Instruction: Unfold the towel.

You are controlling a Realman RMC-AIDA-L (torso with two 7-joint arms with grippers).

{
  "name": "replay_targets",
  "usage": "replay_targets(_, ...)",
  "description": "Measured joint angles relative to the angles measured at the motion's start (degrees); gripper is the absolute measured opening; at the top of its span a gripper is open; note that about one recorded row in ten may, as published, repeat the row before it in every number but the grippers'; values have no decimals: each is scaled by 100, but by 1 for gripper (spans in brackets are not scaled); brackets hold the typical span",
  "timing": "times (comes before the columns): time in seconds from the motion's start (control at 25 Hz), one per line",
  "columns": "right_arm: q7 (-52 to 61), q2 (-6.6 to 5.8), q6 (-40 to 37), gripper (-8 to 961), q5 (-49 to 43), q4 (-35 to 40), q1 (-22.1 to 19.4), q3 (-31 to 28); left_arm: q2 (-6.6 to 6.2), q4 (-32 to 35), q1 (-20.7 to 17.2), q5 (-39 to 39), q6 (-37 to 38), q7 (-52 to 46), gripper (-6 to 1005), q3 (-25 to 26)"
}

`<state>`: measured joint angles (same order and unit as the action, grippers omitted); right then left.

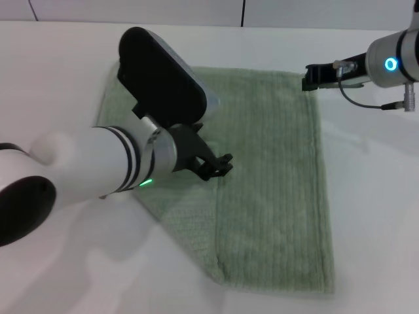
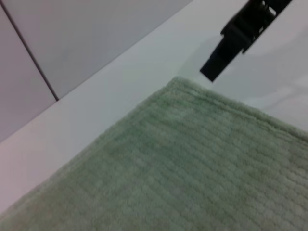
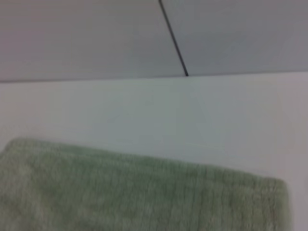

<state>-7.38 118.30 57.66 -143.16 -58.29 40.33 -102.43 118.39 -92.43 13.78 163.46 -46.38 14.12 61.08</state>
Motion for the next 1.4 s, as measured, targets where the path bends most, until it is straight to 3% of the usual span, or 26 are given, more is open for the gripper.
replay_targets(1.0,-176,35,-316,-1,-1,867,365,131,35,1513,966,-67,590,-315,756,-88)
replay_targets(1.4,-183,35,-348,-1,0,978,420,182,35,1684,1094,-72,546,-345,743,-122)
